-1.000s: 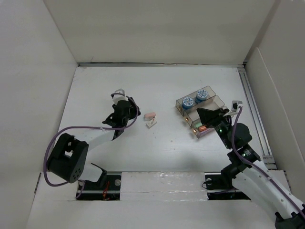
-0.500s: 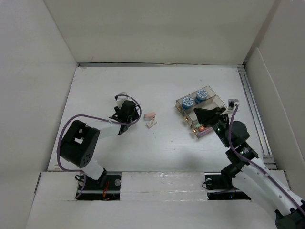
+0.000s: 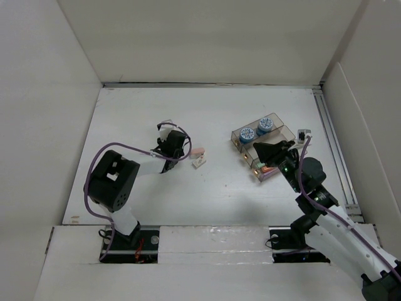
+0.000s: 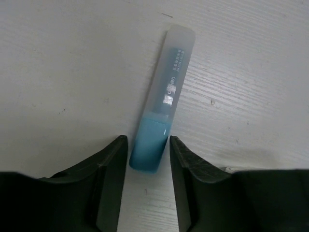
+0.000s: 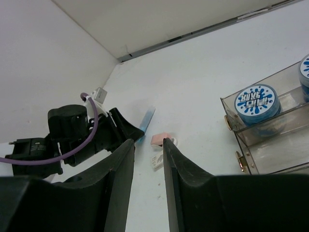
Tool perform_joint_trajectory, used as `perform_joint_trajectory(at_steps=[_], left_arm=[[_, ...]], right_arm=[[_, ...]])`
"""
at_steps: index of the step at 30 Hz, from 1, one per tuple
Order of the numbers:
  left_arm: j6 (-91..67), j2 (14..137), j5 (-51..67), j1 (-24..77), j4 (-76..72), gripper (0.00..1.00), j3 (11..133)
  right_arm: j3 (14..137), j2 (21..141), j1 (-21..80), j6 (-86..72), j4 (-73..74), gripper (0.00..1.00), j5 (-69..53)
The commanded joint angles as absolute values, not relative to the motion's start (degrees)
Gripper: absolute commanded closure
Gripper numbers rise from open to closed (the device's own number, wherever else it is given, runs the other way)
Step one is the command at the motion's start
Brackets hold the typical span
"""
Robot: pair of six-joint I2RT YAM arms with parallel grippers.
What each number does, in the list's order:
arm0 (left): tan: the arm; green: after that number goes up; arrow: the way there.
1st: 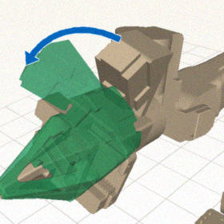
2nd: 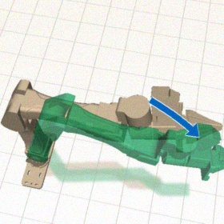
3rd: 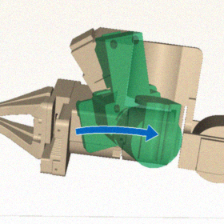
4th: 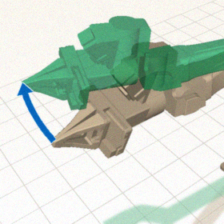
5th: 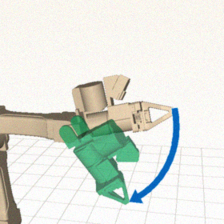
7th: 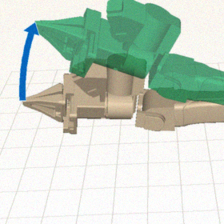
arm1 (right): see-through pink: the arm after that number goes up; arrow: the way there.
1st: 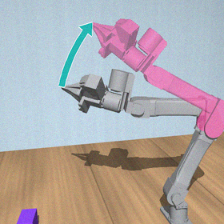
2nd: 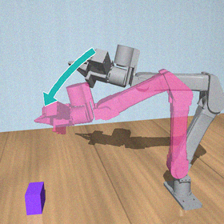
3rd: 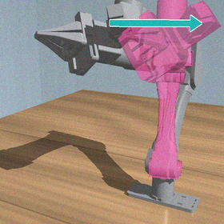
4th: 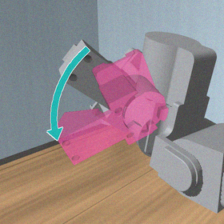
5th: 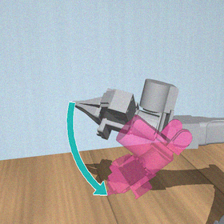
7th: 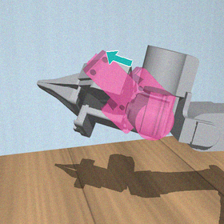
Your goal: Organize the desk
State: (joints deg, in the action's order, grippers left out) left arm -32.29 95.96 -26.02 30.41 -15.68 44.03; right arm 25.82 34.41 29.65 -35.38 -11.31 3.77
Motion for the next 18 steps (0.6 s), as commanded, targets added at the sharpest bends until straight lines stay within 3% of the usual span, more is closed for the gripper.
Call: perform_joint_trajectory(at_steps=[1, 7, 14, 18], left_arm=[[-31.7, 97.0, -28.2, 30.4, -14.2, 0.68, 46.7], [-32.2, 96.9, -28.2, 30.4, -13.3, 0.95, 47.0], [-31.5, 87.6, -20.6, 30.4, -17.9, 1.00, 42.6], [-29.9, 79.2, -9.2, 30.4, -23.1, 1.00, 39.0]], right_arm=[[28.7, 34.0, 29.4, -34.9, -14.8, 0.64, 2.9], [28.8, 34.2, 29.4, -34.8, -14.8, 0.64, 2.7], [28.7, 33.1, 29.4, -34.7, -14.2, 0.64, 3.6], [28.7, 32.7, 29.4, -34.5, -14.4, 0.64, 2.9]])
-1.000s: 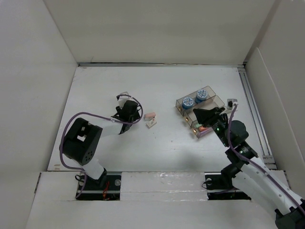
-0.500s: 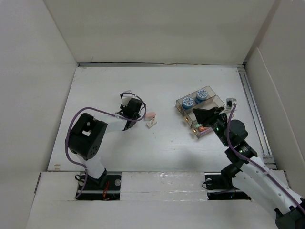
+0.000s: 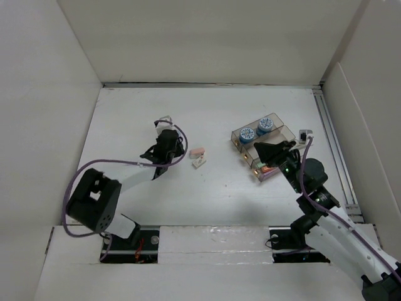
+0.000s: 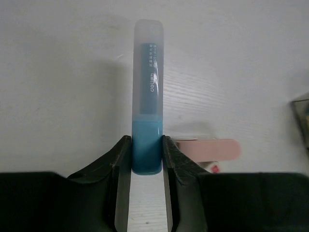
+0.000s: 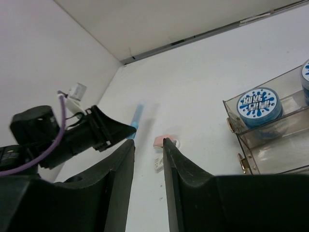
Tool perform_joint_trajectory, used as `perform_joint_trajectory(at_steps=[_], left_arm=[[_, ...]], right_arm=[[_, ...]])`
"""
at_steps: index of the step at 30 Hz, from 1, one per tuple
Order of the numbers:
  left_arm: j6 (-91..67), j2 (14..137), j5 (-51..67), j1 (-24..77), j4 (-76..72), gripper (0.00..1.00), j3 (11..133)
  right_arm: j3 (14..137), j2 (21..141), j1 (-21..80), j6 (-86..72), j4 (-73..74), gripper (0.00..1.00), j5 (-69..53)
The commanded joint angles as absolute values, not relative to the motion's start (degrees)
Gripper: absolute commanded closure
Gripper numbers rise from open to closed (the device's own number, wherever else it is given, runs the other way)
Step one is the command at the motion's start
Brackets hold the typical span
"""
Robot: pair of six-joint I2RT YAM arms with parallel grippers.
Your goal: Organize the desk
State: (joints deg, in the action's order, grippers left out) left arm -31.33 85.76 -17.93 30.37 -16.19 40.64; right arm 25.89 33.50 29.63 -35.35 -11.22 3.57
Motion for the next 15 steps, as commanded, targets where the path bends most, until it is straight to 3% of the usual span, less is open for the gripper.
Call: perform_joint_trajectory(at_steps=[1, 3, 5, 6, 9, 13, 15], left_arm=[[-29.9, 76.1, -6.5, 30.4, -24.6, 1.00, 38.2], [-30.5, 74.2, 1.7, 30.9, -28.3, 1.00, 37.4], [-31.5, 73.0, 4.1, 32.5, -30.8, 1.00, 37.6], [-31.4, 73.0, 3.3, 36.4, -31.0, 1.00, 38.7], [-27.6, 76.4, -2.7, 47.1, -28.3, 1.00, 45.6], [-23.5, 84.0, -6.0, 55.7, -25.9, 0.99, 55.2], [-22.3, 87.4, -4.1, 58.8, -26.5, 0.99, 59.8]], right_arm=[[28.7, 32.4, 29.4, -34.5, -14.2, 0.64, 3.1], [28.5, 31.9, 29.4, -34.6, -14.2, 0.65, 3.7], [28.5, 31.2, 29.4, -34.7, -14.2, 0.74, 3.3], [28.6, 30.7, 29.4, -34.5, -13.7, 0.83, 3.3], [27.9, 27.6, 29.4, -34.5, -13.5, 0.92, 4.4], [27.3, 24.3, 29.4, -34.6, -12.1, 0.91, 5.5], [26.7, 20.8, 29.4, -35.0, -11.2, 0.85, 8.3]])
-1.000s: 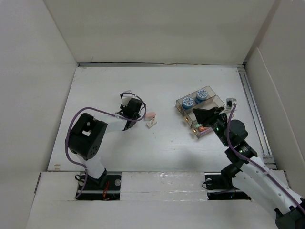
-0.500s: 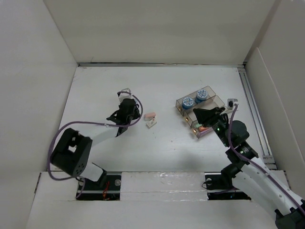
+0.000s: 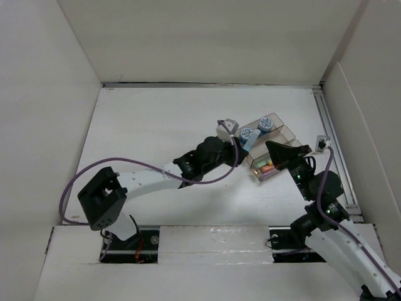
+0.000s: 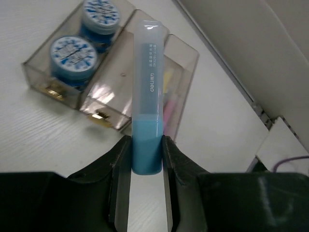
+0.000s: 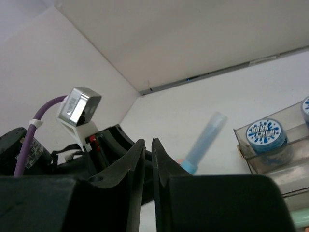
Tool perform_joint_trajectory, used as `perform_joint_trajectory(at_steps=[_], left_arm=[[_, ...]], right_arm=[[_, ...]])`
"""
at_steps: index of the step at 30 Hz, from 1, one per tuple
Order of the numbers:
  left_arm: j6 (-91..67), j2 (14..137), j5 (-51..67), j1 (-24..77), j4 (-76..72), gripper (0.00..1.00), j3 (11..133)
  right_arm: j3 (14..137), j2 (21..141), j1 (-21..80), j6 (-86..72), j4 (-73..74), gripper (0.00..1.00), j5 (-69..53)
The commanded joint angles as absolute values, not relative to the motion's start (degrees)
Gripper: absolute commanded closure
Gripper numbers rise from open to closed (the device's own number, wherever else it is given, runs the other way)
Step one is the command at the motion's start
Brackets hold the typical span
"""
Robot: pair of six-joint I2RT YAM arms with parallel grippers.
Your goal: Organize the desk
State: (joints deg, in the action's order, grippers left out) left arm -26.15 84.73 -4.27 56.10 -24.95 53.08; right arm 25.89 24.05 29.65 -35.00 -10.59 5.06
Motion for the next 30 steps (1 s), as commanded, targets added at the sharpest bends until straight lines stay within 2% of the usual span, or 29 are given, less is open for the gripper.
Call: perform_joint_trajectory(at_steps=[1, 3, 7, 15, 26, 29, 30], left_arm=[[-22.1, 90.8, -3.0, 59.5, -27.1, 0.99, 61.1], [-21.8, 93.8, -0.4, 61.0, -28.3, 0.99, 64.9], [-20.6, 103.8, 4.0, 62.1, -27.6, 0.98, 72.9], [-20.2, 116.4, 7.8, 62.1, -23.8, 0.96, 86.9], [-19.5, 120.5, 2.4, 62.1, -20.3, 0.91, 88.8], [-19.5, 120.6, 1.2, 62.1, -19.8, 0.81, 88.4], [-19.3, 120.6, 1.2, 62.1, -19.6, 0.71, 88.5]], right_arm=[[26.5, 19.7, 29.4, -34.9, -10.6, 0.82, 9.0], [26.4, 15.9, 29.4, -34.7, -9.7, 0.76, 9.8], [25.3, 12.1, 29.4, -35.2, -9.3, 0.70, 12.4], [26.6, 13.9, 29.4, -35.1, -8.1, 0.68, 11.7], [26.5, 16.6, 29.4, -35.3, -9.1, 0.67, 11.3], [26.8, 16.9, 29.4, -35.2, -9.0, 0.67, 11.2], [26.5, 17.1, 29.4, -35.3, -9.3, 0.67, 11.9]])
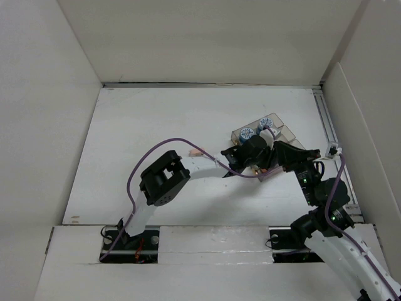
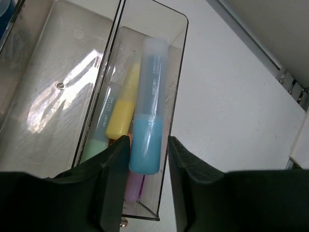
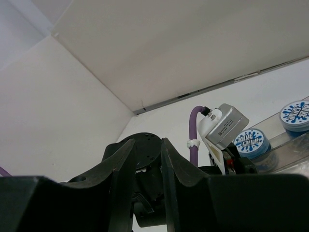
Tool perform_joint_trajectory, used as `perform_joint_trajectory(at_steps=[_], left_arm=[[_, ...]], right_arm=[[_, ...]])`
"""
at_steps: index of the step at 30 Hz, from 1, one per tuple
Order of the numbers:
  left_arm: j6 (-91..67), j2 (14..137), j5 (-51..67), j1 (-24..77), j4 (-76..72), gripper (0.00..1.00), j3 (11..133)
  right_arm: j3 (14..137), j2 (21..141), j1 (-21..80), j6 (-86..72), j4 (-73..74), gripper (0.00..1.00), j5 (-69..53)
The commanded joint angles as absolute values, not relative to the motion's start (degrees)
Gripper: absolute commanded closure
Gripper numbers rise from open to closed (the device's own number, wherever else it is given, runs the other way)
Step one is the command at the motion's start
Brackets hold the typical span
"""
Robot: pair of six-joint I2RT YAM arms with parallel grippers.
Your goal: Organize the desk
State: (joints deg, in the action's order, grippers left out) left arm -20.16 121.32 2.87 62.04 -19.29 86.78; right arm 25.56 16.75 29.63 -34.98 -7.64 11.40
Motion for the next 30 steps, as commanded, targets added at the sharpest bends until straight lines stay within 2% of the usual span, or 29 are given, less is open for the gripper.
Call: perform_joint_trajectory(at_steps=[1, 2, 3, 6, 13, 14, 17, 30], left_arm=[[-19.2, 120.6, 1.1, 62.1, -19.3, 0.67, 88.4], [-19.2, 120.5, 0.7, 62.1, -18.8, 0.62, 88.4], [-19.1, 120.2, 0.6, 62.1, -18.8, 0.52, 88.0], [-18.6, 119.1, 0.6, 62.1, -19.4, 0.42, 87.5], [-17.4, 111.3, -7.7, 62.1, -23.4, 0.48, 80.6], [-17.1, 106.7, -12.4, 62.1, -24.1, 0.49, 76.0], [-17.4, 103.4, -16.5, 61.5, -24.9, 0.50, 70.7], [-28.6, 79.6, -17.9, 50.4, -21.6, 0.48, 38.0]], right_arm=[[26.3, 17.3, 29.4, -35.4, -9.5, 0.67, 11.9], [26.4, 17.5, 29.4, -35.5, -9.7, 0.67, 11.3], [26.6, 17.6, 29.4, -35.3, -9.6, 0.67, 10.8], [26.5, 18.0, 29.4, -35.5, -9.7, 0.67, 11.2], [26.4, 18.2, 29.4, -35.9, -9.9, 0.67, 11.0], [26.5, 18.3, 29.4, -35.7, -9.9, 0.67, 10.1], [26.5, 18.5, 29.4, -35.8, -10.3, 0.67, 9.8], [26.4, 22.4, 29.4, -36.6, -12.5, 0.67, 7.6]])
